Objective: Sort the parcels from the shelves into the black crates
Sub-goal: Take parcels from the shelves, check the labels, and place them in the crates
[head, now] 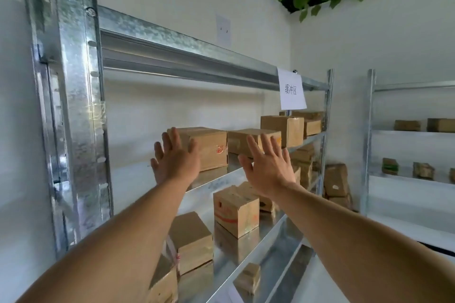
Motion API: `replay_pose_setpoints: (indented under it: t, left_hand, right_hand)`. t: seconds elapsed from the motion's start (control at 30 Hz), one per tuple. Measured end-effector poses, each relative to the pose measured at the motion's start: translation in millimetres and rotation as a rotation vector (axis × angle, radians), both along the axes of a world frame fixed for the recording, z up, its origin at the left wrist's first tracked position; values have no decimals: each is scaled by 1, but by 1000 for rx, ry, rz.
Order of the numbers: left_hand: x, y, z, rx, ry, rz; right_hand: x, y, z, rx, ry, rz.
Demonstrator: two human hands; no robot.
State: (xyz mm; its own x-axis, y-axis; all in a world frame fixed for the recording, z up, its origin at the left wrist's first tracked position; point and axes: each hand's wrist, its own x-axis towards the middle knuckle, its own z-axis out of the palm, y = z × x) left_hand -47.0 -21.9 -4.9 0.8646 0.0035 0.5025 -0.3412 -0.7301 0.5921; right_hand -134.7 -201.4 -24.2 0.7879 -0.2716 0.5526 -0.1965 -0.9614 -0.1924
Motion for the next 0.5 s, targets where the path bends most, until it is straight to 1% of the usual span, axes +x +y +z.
replay_pose_setpoints:
  t: [0.07,0.13,0.2,0.3,0.4,0.5]
  left_hand:
    - [26,-10,12,-175,136,8]
    - [76,-31,19,-341,215,36]
    - [105,-36,26,-527,313,0]
    - [117,-36,31,-786,423,-63]
    - [150,-49,37,-889,505,-34]
    - [177,-57,37,-927,593,47]
  right_hand:
    - [34,-11,7,130,-26,75]
    - [98,-31,14,225,-31,131]
    - [137,-40,24,349,-41,142]
    - [159,-42,37,496,-20,157]
    - [205,-56,55,678,-13,206]
    - [243,-66,59,970,26,221]
